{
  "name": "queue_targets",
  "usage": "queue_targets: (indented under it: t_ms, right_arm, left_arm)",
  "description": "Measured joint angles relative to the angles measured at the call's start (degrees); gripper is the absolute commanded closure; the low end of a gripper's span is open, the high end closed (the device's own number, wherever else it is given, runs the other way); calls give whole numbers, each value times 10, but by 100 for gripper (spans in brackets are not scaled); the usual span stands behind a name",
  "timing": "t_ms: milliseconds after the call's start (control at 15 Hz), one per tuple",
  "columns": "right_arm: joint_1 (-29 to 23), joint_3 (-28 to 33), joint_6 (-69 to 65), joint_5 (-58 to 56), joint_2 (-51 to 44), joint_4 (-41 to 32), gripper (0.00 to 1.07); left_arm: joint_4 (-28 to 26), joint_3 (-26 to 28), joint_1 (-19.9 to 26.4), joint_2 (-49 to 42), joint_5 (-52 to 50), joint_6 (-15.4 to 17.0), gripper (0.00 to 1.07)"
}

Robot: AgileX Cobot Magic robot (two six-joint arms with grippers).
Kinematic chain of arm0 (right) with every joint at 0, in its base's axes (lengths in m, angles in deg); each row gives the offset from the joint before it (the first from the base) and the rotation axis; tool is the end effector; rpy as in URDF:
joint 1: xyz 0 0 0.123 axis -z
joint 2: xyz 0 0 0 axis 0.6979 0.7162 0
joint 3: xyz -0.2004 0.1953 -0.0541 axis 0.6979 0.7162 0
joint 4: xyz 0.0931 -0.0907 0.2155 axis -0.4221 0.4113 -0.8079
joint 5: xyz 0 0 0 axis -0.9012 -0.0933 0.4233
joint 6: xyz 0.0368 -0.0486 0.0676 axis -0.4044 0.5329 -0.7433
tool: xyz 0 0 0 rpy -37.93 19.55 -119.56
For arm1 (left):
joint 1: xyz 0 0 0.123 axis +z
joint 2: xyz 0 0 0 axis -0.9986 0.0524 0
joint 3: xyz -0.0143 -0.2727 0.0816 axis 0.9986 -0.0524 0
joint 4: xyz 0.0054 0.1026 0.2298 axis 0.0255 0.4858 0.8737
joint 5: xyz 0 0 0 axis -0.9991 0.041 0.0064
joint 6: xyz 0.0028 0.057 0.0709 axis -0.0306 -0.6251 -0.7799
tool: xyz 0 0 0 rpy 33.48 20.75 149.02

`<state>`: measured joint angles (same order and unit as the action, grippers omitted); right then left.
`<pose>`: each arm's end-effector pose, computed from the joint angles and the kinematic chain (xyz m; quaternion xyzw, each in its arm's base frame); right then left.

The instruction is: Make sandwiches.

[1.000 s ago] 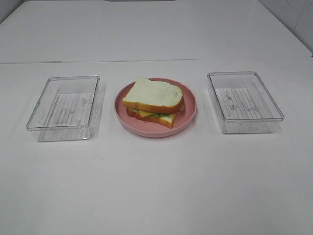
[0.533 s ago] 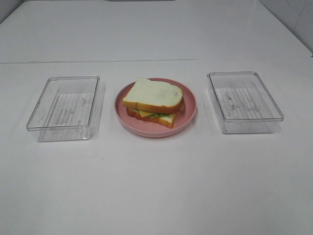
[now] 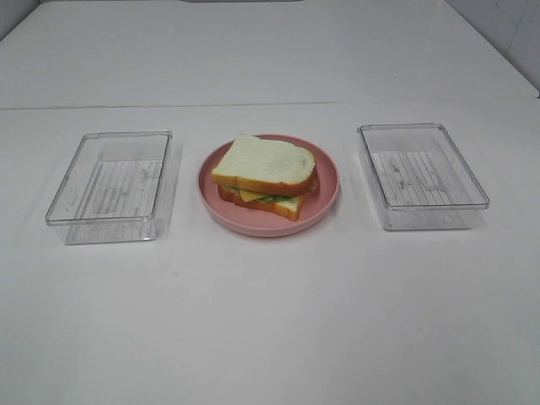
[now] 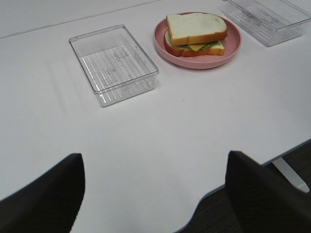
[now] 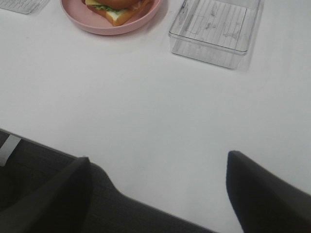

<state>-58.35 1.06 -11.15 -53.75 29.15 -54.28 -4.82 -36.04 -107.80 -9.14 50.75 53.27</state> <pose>0.0178 0.0166 0.2775 -0.1809 0.8781 0.0901 0.4338 -0.0073 -0.0033 0.2782 0.1668 0.8328 -0.1225 0.5134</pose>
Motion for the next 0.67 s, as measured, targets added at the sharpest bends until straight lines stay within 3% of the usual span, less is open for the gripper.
queue_targets:
  t_ms: [67,333,533,667]
  right_arm:
    - [49,0,-1,0,0,-2,35]
    - [143,0,-1,0,-10,-2,35]
    - [167,1,-1,1,-42,-2,35]
    - [167,1,-1,1,-63,-2,35]
  left_arm:
    - [0,0,44,0,0,0,31]
    - [0,0,140,0,0,0,31]
    - [0,0,186,0,0,0,31]
    - [0,0,186,0,0,0,31]
